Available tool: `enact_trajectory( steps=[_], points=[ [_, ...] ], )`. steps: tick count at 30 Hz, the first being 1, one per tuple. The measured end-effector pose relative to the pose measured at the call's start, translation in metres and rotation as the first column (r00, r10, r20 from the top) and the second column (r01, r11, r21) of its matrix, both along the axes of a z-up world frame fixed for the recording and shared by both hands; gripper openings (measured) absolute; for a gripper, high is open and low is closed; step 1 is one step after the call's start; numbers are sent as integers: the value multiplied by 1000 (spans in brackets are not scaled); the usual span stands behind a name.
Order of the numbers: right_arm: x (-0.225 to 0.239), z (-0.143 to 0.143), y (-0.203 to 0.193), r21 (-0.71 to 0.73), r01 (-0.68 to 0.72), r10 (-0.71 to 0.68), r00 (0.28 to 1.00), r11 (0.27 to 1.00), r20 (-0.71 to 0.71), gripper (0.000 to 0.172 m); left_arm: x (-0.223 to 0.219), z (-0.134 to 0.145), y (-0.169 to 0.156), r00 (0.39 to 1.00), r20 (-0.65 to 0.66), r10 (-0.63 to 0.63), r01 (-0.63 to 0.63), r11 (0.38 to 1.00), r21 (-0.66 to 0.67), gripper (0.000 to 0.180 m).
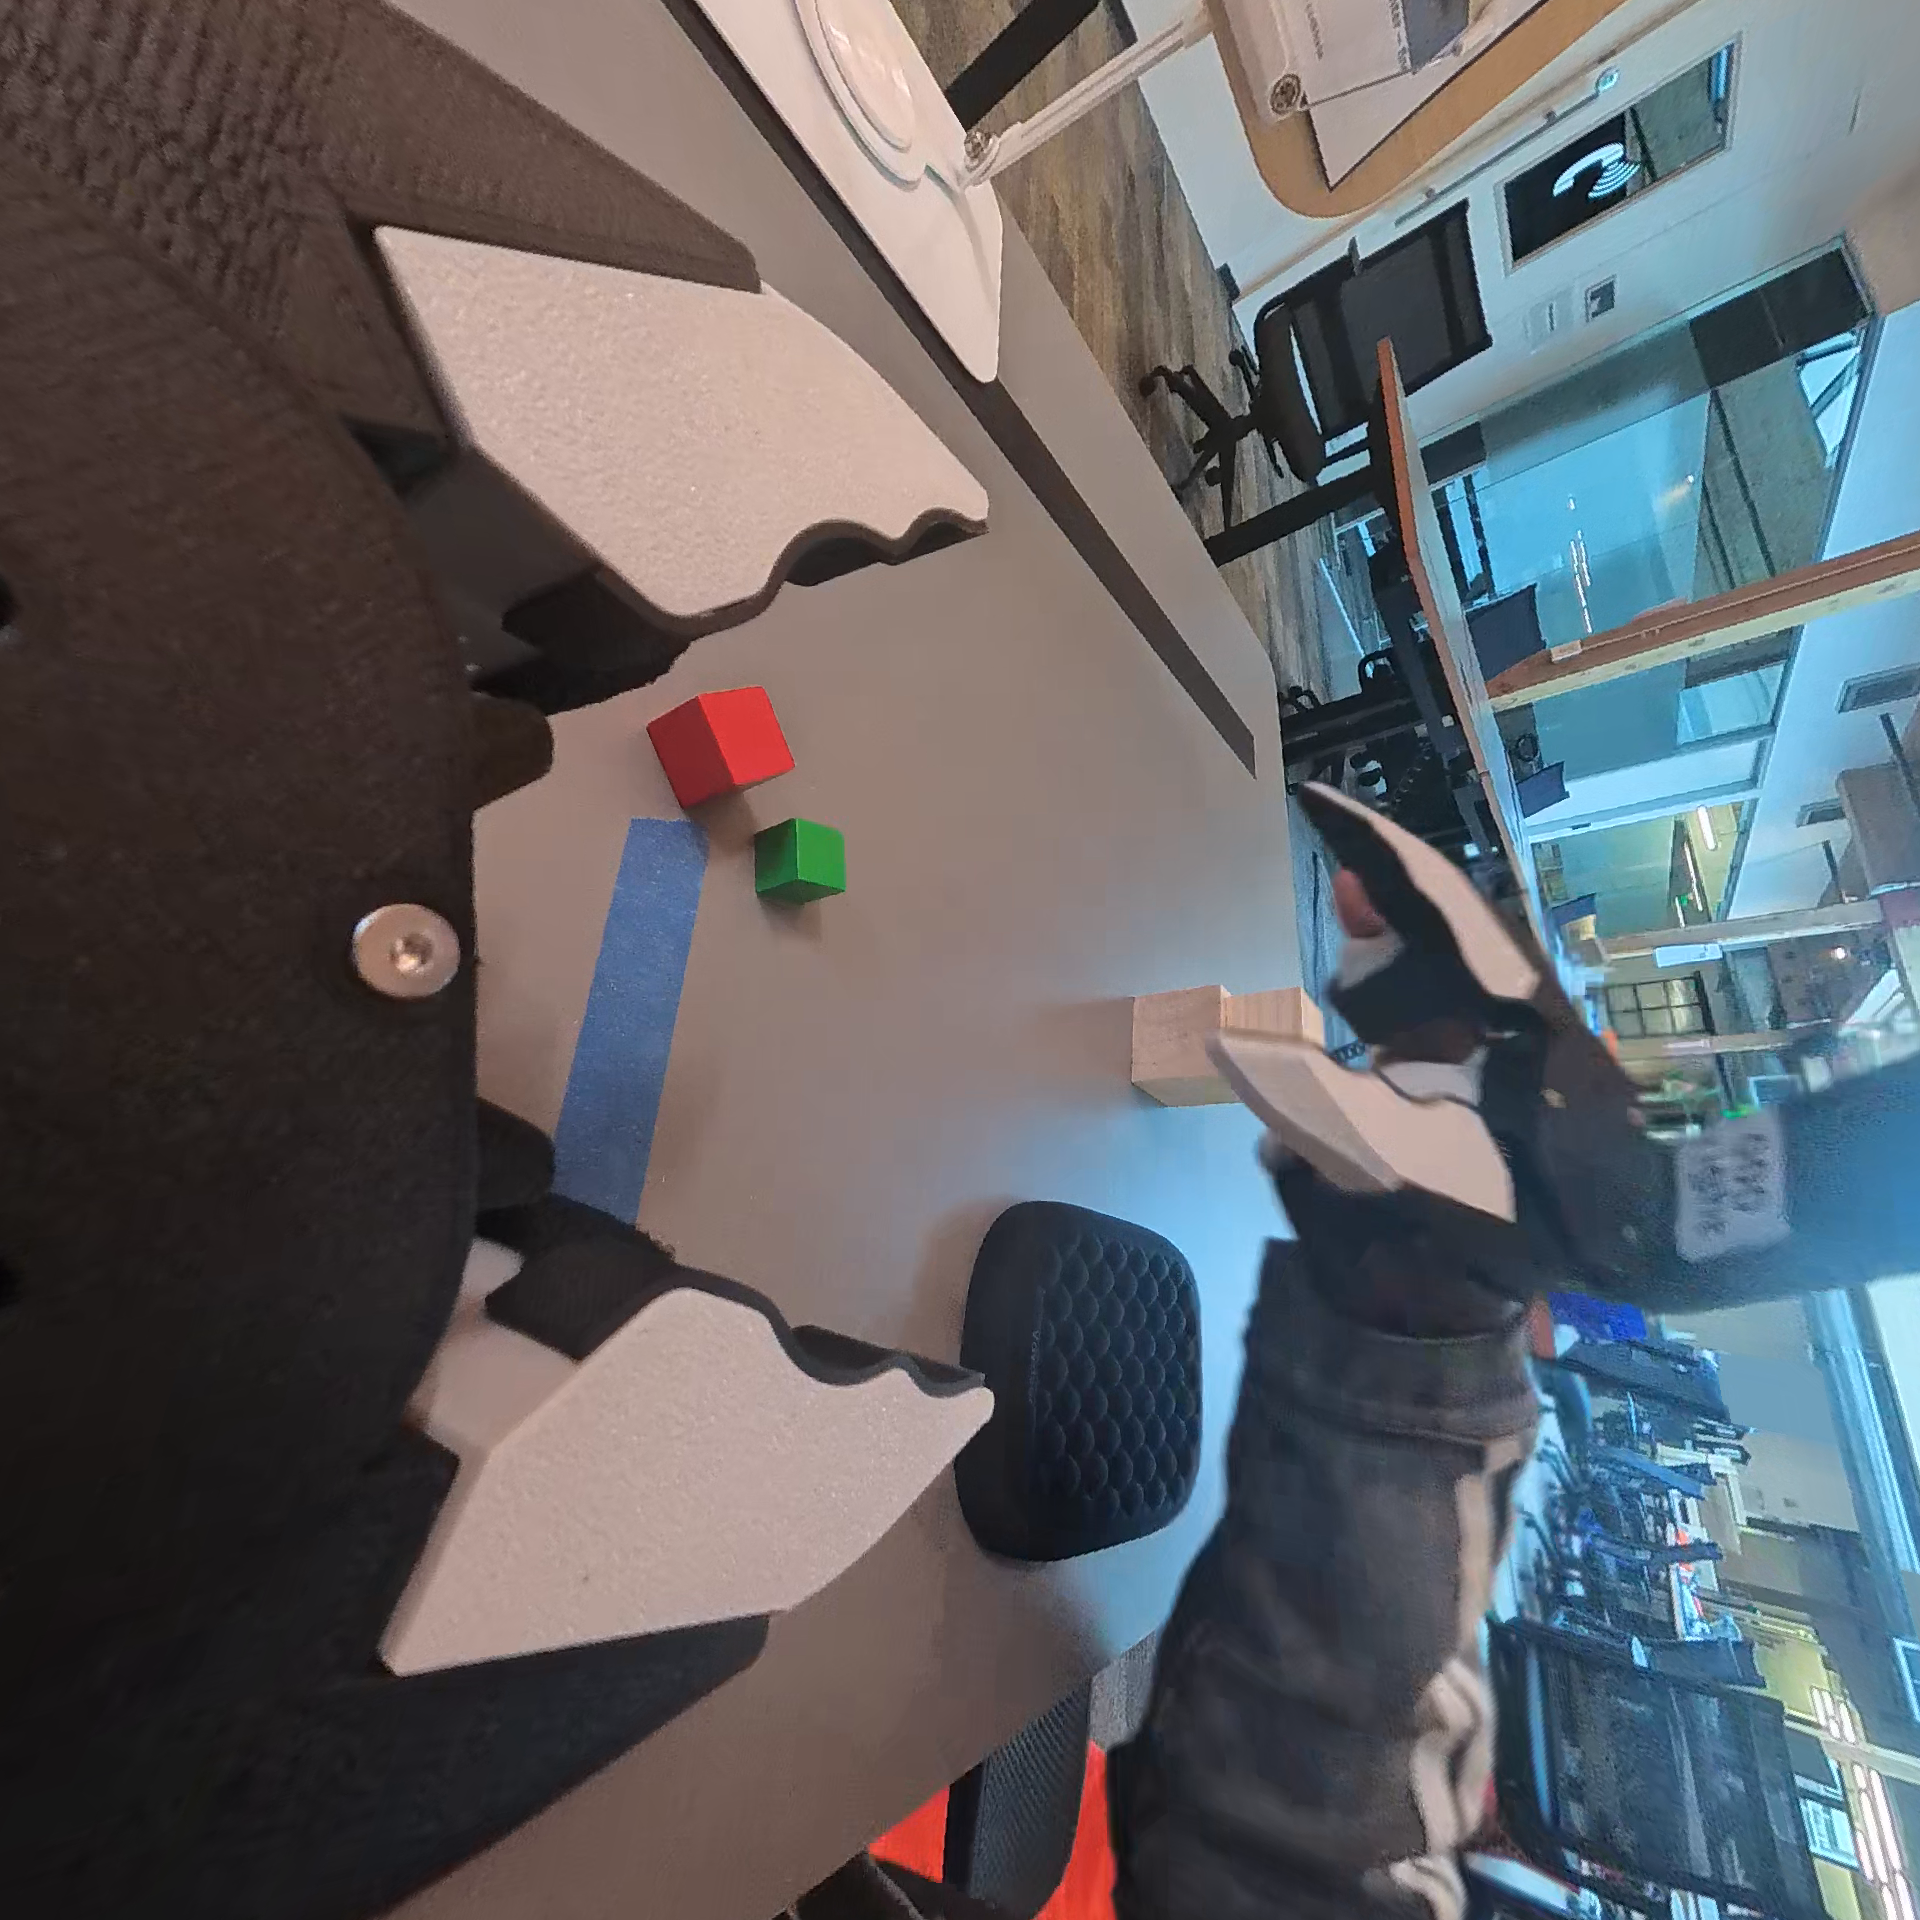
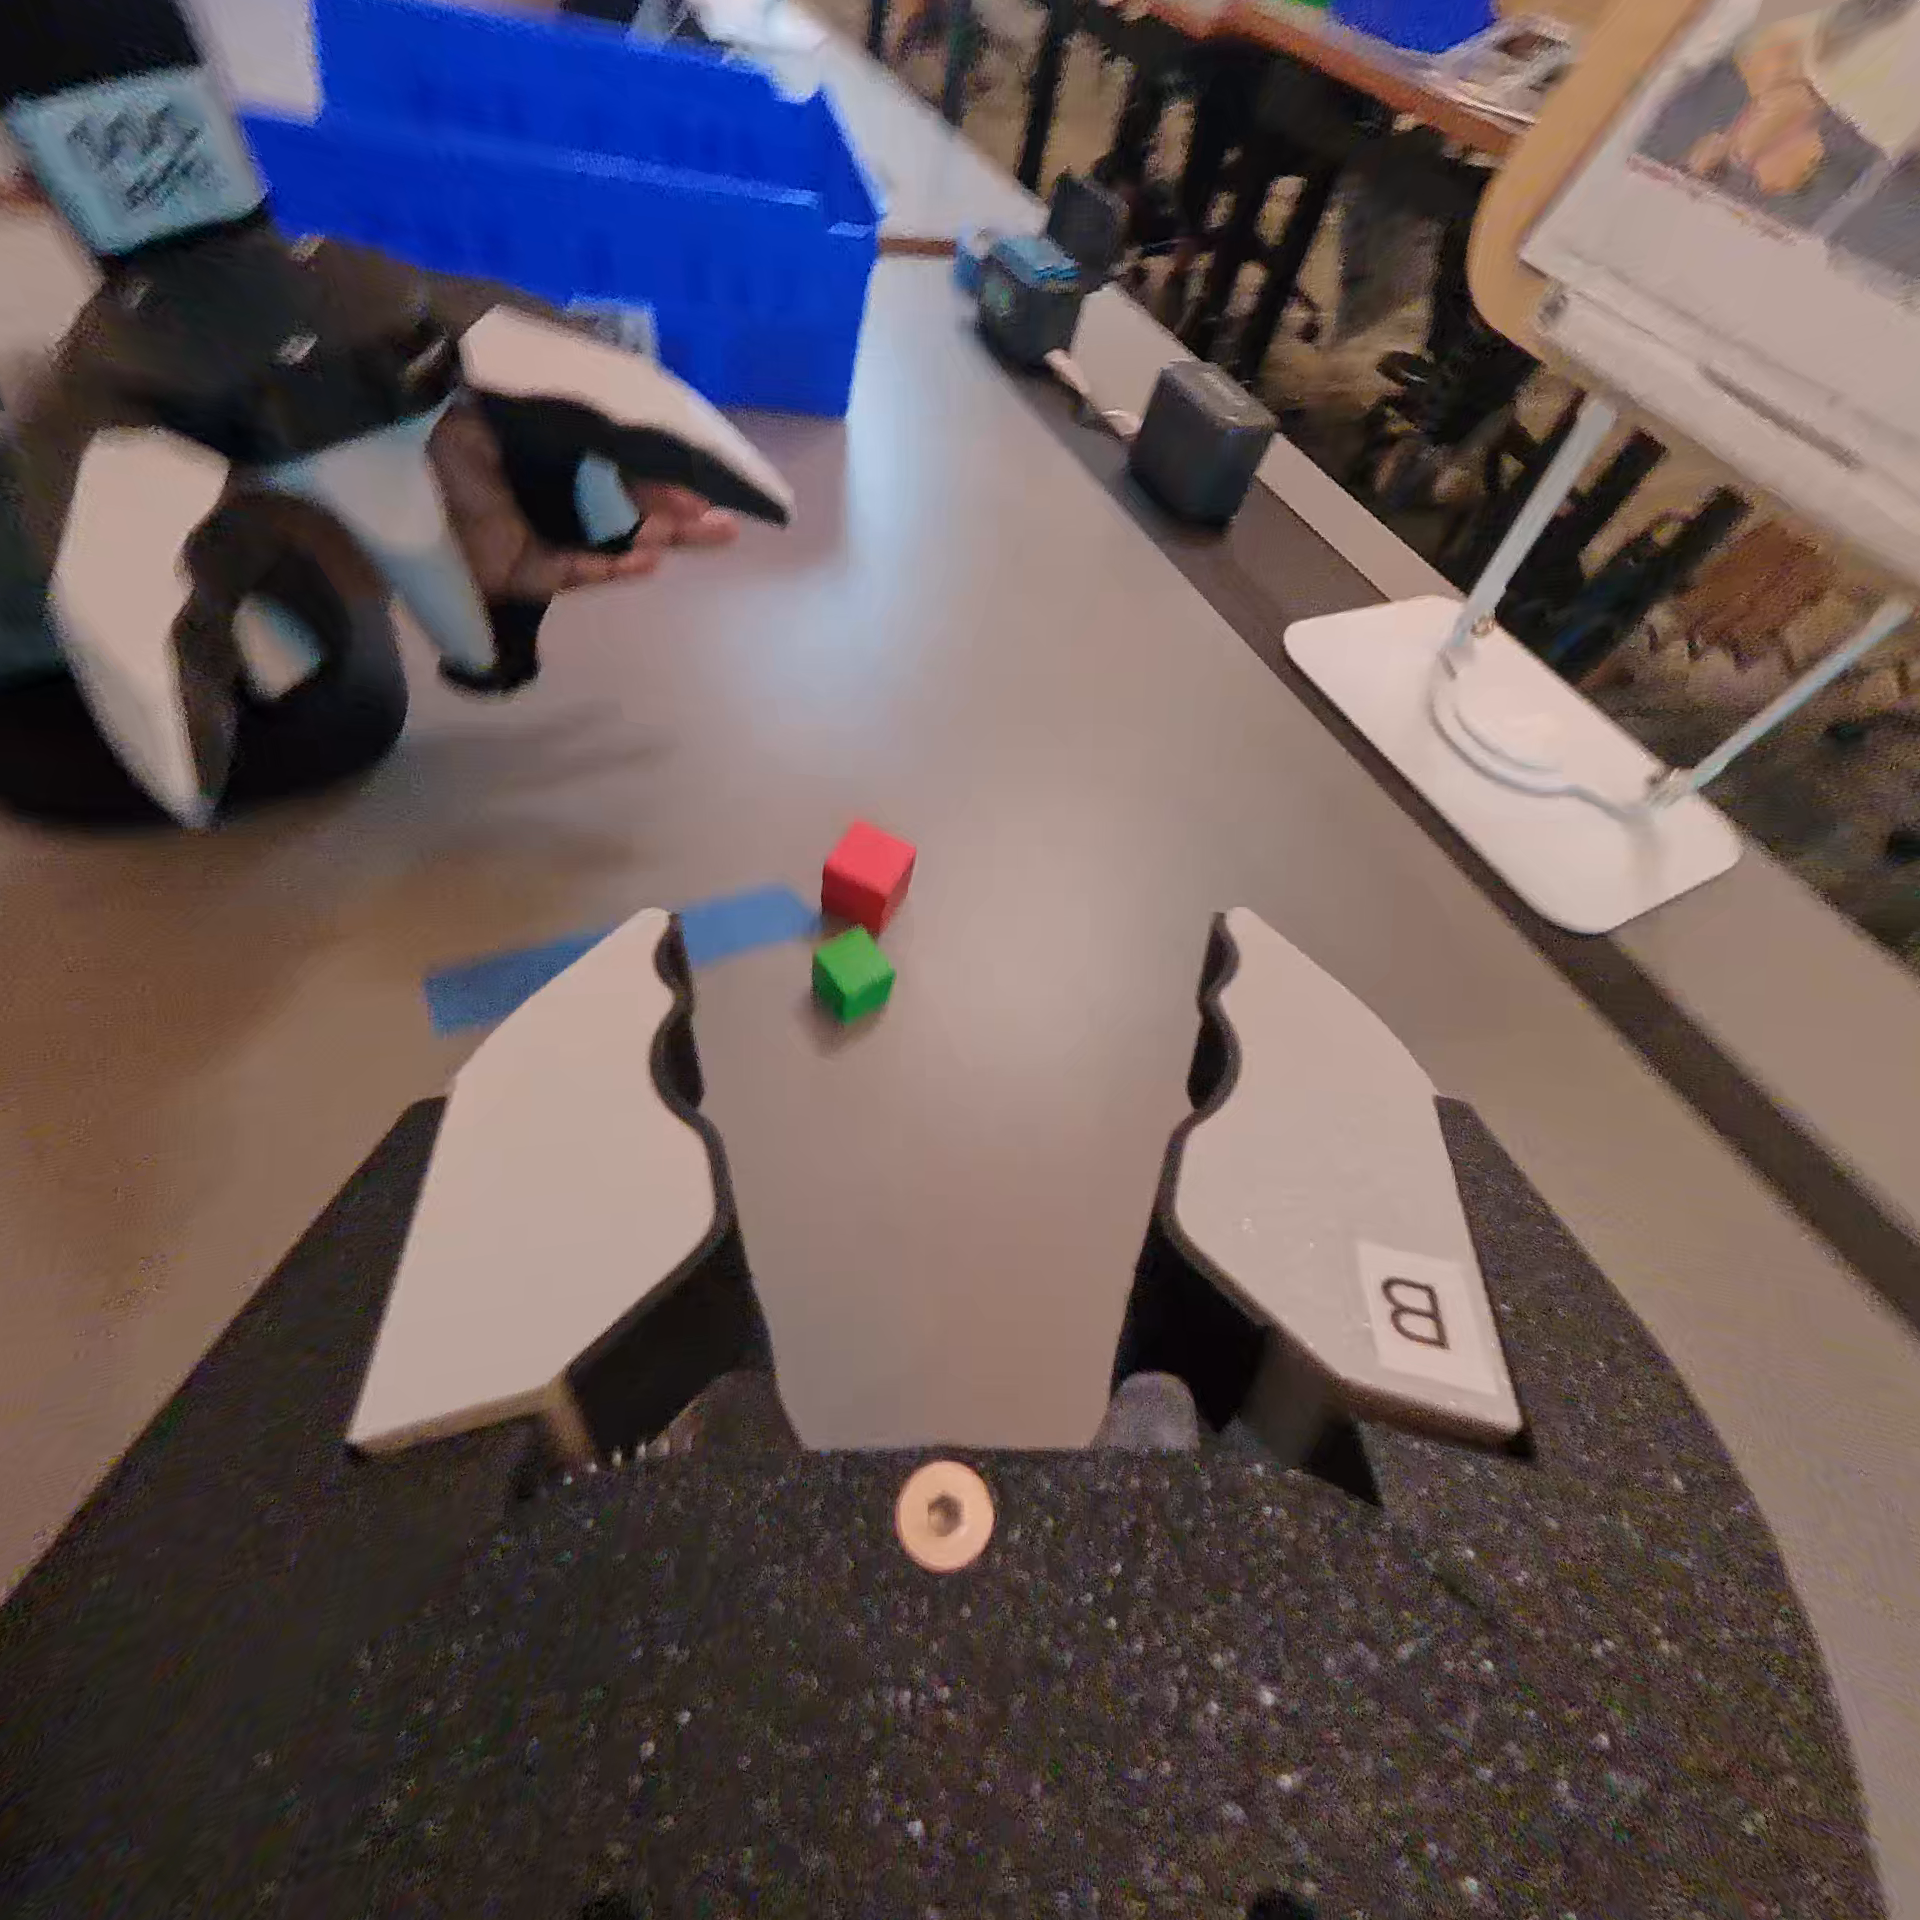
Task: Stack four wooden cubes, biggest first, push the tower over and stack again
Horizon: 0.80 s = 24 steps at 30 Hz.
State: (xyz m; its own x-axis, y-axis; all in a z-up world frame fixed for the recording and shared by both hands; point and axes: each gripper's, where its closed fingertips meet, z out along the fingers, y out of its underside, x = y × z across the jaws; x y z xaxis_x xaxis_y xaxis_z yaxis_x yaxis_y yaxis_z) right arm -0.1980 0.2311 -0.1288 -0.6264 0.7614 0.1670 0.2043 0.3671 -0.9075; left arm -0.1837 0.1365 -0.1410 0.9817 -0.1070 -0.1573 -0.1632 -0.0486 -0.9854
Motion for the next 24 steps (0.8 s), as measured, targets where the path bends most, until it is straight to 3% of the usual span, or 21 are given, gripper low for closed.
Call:
enact_trajectory(
  steps=[5, 11, 18, 20, 24],
  points=[
    [-38, -41, -39, -206, 143, -119, 985, 968, 125, 78, 0, 1, 0, 1000, -1, 0, 0, 1000, 3, 140],
    [-60, -86, -62, -60, 190, -167, 948, 980, 270, 64, -1, 3, -1, 1000, 6, 6, -6, 1000, 10, 139],
    [-70, -116, -73, 102, 179, -204, 910, 979, 361, 50, -2, 3, -1, 1000, 8, 8, -8, 1000, 7, 139],
    [-71, -120, -73, 131, 175, -212, 906, 976, 367, 31, -2, 3, -1, 1000, 7, 8, -8, 1000, 7, 139],
    [-67, -108, -75, 78, 131, -150, 927, 988, 345, 28, -2, 2, -1, 1000, 9, 7, -7, 1000, 4, 139]
  ],
)
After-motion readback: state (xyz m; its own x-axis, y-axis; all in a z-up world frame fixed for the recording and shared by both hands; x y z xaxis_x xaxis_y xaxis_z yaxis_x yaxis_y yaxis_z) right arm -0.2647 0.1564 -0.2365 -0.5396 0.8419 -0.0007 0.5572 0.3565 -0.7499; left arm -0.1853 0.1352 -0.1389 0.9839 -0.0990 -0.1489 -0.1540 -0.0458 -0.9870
